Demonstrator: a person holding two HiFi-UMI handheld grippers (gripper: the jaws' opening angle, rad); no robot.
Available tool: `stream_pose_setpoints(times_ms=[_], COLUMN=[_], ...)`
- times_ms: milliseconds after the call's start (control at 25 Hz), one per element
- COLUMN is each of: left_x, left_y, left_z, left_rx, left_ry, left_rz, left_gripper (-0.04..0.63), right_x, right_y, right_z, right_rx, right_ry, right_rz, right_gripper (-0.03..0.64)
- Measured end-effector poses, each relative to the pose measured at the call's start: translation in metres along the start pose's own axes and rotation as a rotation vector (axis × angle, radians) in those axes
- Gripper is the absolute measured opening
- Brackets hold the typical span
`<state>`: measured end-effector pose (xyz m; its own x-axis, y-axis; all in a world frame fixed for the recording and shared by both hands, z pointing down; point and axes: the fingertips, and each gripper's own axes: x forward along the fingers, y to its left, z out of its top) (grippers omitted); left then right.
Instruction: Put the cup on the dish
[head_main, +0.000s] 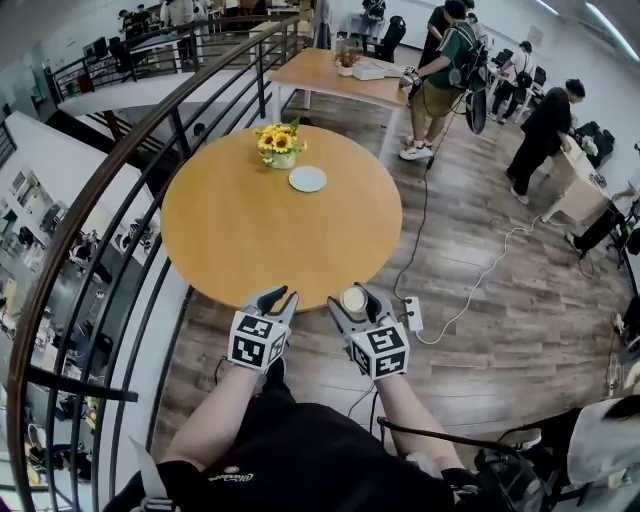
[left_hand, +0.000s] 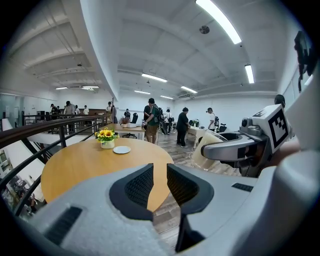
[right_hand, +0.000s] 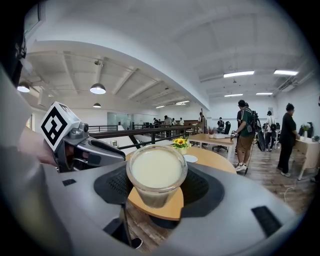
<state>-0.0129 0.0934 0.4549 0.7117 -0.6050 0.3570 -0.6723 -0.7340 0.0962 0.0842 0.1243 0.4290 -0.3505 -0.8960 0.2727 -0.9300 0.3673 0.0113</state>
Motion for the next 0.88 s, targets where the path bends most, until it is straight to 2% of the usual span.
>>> stream_pose_setpoints(times_ms=[240, 600, 880], left_x=[0.038, 0.092, 0.118], left_y=[0.043, 0.124, 0.182], left_z=[0.026, 0.064, 0.085], left_rx=[0.007, 0.01, 0.02], left_ry=[0.013, -0.002, -0.002], left_rz=[-0.042, -0.1, -0.129], left_gripper=[0.084, 0.084, 0.084], right_x=[0.05, 0.144, 0.203], right_y=[-0.021, -0.045, -0.055], right_z=[0.016, 0.055, 0.076], right_rx=[0.022, 0.002, 0.009], right_ry=[0.028, 0.04, 0.057], right_rz=[-0.031, -0.079, -0.117], right_gripper=[0.259, 0.261, 0.261])
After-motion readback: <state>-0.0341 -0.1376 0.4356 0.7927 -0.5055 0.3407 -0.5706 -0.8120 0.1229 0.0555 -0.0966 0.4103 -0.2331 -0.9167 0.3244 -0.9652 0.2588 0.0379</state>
